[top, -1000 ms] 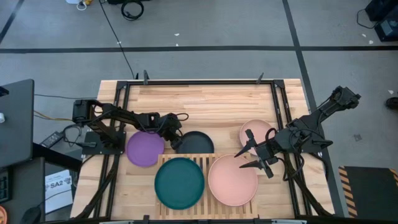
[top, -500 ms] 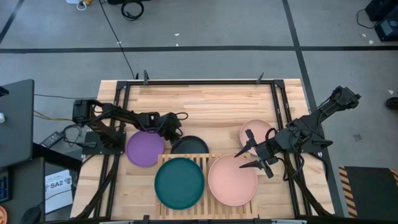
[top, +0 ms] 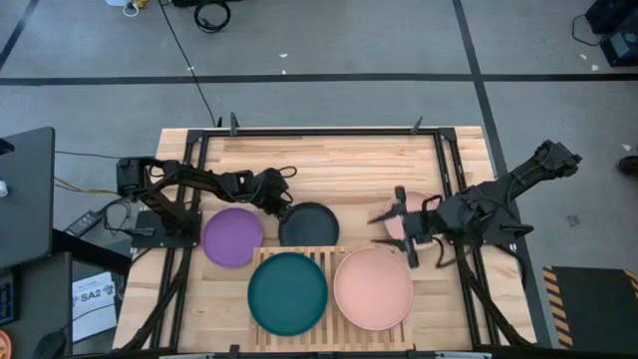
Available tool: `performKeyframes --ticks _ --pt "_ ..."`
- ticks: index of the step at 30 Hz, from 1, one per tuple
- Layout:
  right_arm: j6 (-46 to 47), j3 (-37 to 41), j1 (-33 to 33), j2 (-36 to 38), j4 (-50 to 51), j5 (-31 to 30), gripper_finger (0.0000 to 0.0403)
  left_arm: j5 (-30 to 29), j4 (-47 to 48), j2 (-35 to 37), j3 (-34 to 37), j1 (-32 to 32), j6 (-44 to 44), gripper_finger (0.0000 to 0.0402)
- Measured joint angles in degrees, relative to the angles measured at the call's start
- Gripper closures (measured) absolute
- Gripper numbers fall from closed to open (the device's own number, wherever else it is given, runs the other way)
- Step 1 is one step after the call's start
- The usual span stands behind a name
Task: Place and stack plates onto a shelf
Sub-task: Stack the black plate on top of the dark green plate on the shelf
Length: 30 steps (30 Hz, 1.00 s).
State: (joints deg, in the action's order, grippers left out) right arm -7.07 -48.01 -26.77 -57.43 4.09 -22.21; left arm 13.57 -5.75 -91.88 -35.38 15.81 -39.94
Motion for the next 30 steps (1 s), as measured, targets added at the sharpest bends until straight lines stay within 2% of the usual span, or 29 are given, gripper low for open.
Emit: performKeyframes --ticks 13,21,30 --pt "6.31 0.0 14.71 0.02 -1.94 -7.28 0.0204 -8.58 -16.75 0.03 0.0 2.43 0.04 0.0385" --pt "6.51 0.0 22.16 -0.48 -1.83 -6.61 0.0204 -18.71 -26.61 0.04 0.0 2.34 0.09 0.0385" --pt "6.62 0.02 26.45 -3.56 -1.95 -6.47 0.0204 -30.0 -34.11 0.04 0.0 1.64 0.14 0.0384"
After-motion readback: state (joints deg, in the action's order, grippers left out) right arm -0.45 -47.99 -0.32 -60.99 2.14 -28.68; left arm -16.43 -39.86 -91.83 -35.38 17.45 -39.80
